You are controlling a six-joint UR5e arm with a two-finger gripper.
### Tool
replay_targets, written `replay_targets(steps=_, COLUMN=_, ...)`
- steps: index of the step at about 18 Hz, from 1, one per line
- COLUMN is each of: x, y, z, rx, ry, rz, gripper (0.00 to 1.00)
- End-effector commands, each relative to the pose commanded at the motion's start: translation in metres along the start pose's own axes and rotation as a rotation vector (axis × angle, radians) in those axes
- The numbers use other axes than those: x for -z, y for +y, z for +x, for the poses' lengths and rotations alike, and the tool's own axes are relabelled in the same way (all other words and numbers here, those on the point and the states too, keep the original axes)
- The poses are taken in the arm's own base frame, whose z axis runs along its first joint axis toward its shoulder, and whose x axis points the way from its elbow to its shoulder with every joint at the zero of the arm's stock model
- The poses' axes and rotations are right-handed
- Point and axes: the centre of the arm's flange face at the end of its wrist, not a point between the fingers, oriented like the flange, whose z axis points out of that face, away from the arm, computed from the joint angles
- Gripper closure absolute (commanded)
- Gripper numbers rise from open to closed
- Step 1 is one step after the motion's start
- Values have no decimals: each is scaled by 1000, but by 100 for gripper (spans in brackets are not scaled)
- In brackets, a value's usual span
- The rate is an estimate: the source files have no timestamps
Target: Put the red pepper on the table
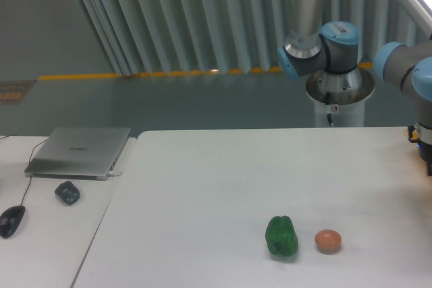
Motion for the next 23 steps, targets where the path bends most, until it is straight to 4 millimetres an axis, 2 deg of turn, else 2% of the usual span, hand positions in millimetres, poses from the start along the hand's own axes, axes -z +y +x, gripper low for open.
replay_targets(steps=2, x=-2, y=8, z=1, rx=-17, ry=-4, rz=-7, gripper=0)
replay_targets(steps=4, x=-8, y=25, z=3, rx=-103, ry=42, rz=-94, gripper=0)
replay_targets(steps=10, x=-31, y=47, z=-16, rx=-134, ry=16, rz=-150, gripper=0)
replay_targets(steps=15, x=-48, y=49, z=-25, rx=-143, ry=21, rz=-150, gripper=0)
replay_targets(steps=23, x=-61, y=54, z=-17, rx=-135, ry=50, rz=-135, gripper=0)
